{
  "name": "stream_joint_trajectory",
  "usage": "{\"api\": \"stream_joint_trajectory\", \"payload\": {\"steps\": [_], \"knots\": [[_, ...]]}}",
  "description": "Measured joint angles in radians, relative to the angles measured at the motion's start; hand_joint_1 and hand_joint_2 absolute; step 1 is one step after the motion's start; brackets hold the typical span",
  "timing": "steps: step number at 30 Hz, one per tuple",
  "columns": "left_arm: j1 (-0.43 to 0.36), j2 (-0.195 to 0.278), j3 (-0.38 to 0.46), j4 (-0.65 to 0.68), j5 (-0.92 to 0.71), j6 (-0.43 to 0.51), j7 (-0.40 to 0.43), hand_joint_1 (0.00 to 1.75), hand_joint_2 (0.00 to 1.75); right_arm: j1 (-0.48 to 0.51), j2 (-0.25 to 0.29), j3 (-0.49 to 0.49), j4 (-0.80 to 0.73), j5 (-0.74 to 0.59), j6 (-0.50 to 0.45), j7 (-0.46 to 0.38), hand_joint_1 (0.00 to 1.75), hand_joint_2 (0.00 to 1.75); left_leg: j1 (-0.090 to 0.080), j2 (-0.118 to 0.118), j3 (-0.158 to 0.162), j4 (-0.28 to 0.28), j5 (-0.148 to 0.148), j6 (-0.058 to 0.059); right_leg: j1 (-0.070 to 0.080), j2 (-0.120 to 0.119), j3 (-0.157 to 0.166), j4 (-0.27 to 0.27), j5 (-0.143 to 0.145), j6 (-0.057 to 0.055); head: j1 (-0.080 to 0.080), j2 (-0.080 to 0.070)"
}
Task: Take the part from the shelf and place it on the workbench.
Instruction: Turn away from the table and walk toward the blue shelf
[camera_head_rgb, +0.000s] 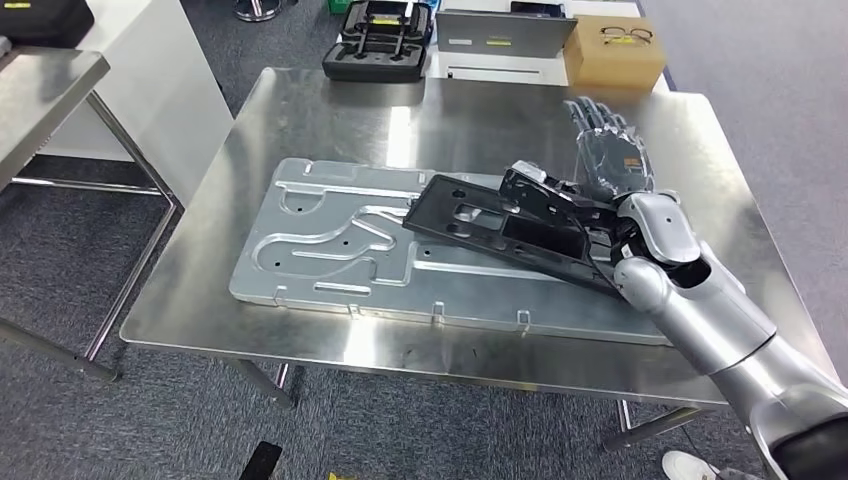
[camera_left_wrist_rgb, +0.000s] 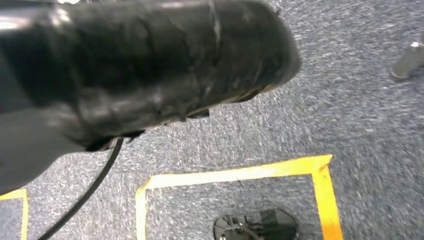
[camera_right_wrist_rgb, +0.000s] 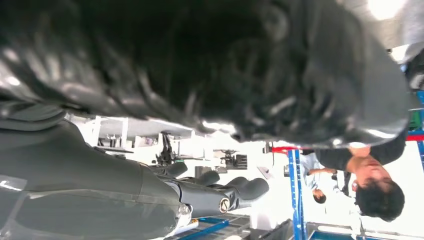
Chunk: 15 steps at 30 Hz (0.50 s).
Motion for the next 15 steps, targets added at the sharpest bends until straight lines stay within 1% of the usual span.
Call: {"api": "stream_joint_trajectory", "payload": {"steps": [1, 2, 3, 4, 6, 7, 8, 9, 10, 11, 12, 13, 15], "knots": [[0.000, 0.000, 0.000, 0.000, 0.000, 0.000, 0.000, 0.00, 0.00, -0.003, -0.006, -0.010, -0.011, -0.002, 0.000, 0.001, 0.00, 0.00, -0.001, 0.000, 0.028, -0.058, 0.020, 0.009, -0.002, 0.000, 0.000, -0.001, -0.002, 0.010, 0.000, 0.000], [0.000, 0.000, 0.000, 0.000, 0.000, 0.001, 0.000, 0.00, 0.00, -0.005, -0.012, -0.019, -0.019, -0.003, -0.001, 0.001, 0.00, 0.00, -0.004, 0.000, 0.041, -0.082, 0.022, 0.020, -0.003, 0.000, -0.004, 0.007, -0.010, 0.018, 0.001, 0.000], [0.000, -0.001, 0.001, 0.000, 0.000, 0.001, -0.001, 0.00, 0.00, -0.006, -0.018, -0.027, -0.027, -0.003, -0.001, 0.001, 0.00, 0.00, -0.008, 0.000, 0.047, -0.093, 0.022, 0.033, -0.003, 0.000, -0.016, 0.032, -0.027, 0.026, 0.002, 0.000], [0.000, 0.000, 0.001, 0.000, 0.000, 0.001, -0.001, 0.00, 0.00, -0.006, -0.021, -0.030, -0.029, -0.003, -0.001, 0.001, 0.00, 0.00, -0.007, 0.000, 0.050, -0.097, 0.025, 0.040, -0.003, -0.002, -0.037, 0.081, -0.055, 0.026, 0.002, 0.000], [0.000, 0.000, 0.001, 0.000, 0.000, 0.001, -0.001, 0.00, 0.00, -0.002, -0.025, -0.034, -0.031, -0.004, -0.001, 0.001, 0.00, 0.00, -0.011, 0.000, 0.050, -0.097, 0.024, 0.046, 0.000, -0.002, -0.099, 0.214, -0.114, 0.026, 0.003, 0.000], [0.000, 0.000, 0.001, 0.000, 0.000, 0.002, -0.001, 0.00, 0.00, 0.001, -0.027, -0.034, -0.032, -0.004, -0.001, 0.001, 0.00, 0.00, -0.013, 0.000, 0.050, -0.097, 0.023, 0.048, 0.001, -0.002, -0.124, 0.264, -0.128, 0.026, 0.002, 0.000], [0.000, 0.000, 0.001, 0.000, 0.000, 0.002, -0.001, 0.00, 0.00, 0.004, -0.028, -0.034, -0.032, -0.004, -0.001, 0.001, 0.00, 0.00, -0.015, 0.000, 0.051, -0.096, 0.022, 0.049, 0.002, -0.003, -0.134, 0.282, -0.124, 0.025, 0.002, 0.000], [0.001, 0.000, 0.001, 0.000, 0.000, 0.002, -0.001, 0.00, 0.00, 0.006, -0.029, -0.036, -0.033, -0.004, -0.001, 0.001, 0.00, 0.00, -0.017, 0.000, 0.051, -0.093, 0.021, 0.049, 0.002, -0.003, -0.124, 0.257, -0.100, 0.023, 0.002, 0.000], [0.001, -0.001, 0.001, 0.000, 0.000, 0.002, -0.001, 0.00, 0.00, 0.006, -0.029, -0.038, -0.035, -0.005, -0.001, 0.001, 0.00, 0.00, -0.018, -0.001, 0.052, -0.090, 0.019, 0.049, 0.003, -0.003, -0.095, 0.196, -0.064, 0.020, 0.002, 0.000], [0.001, -0.001, 0.001, 0.000, 0.000, 0.002, -0.001, 0.00, 0.00, 0.006, -0.029, -0.041, -0.037, -0.005, -0.001, 0.001, 0.00, 0.00, -0.018, -0.001, 0.051, -0.086, 0.016, 0.047, 0.004, -0.003, -0.062, 0.127, -0.034, 0.016, 0.002, 0.000], [0.000, -0.002, 0.001, 0.000, 0.000, 0.002, -0.001, 0.00, 0.00, 0.004, -0.029, -0.044, -0.040, -0.005, -0.001, 0.001, 0.00, 0.00, -0.020, -0.002, 0.049, -0.080, 0.012, 0.045, 0.007, -0.002, -0.032, 0.063, -0.012, 0.012, 0.002, 0.000], [0.000, -0.002, 0.001, 0.000, 0.000, 0.002, -0.001, 0.00, 0.00, 0.004, -0.030, -0.046, -0.042, -0.005, -0.001, 0.001, 0.00, 0.00, -0.021, -0.002, 0.046, -0.075, 0.010, 0.041, 0.009, -0.002, -0.013, 0.026, -0.003, 0.010, 0.002, 0.000], [0.001, -0.003, 0.001, 0.000, 0.001, 0.002, -0.001, 0.00, 0.00, 0.004, -0.031, -0.048, -0.045, -0.005, -0.002, 0.001, 0.00, 0.00, -0.021, -0.003, 0.041, -0.072, 0.010, 0.034, 0.013, -0.001, -0.006, 0.008, -0.004, 0.005, 0.002, 0.000]]}}
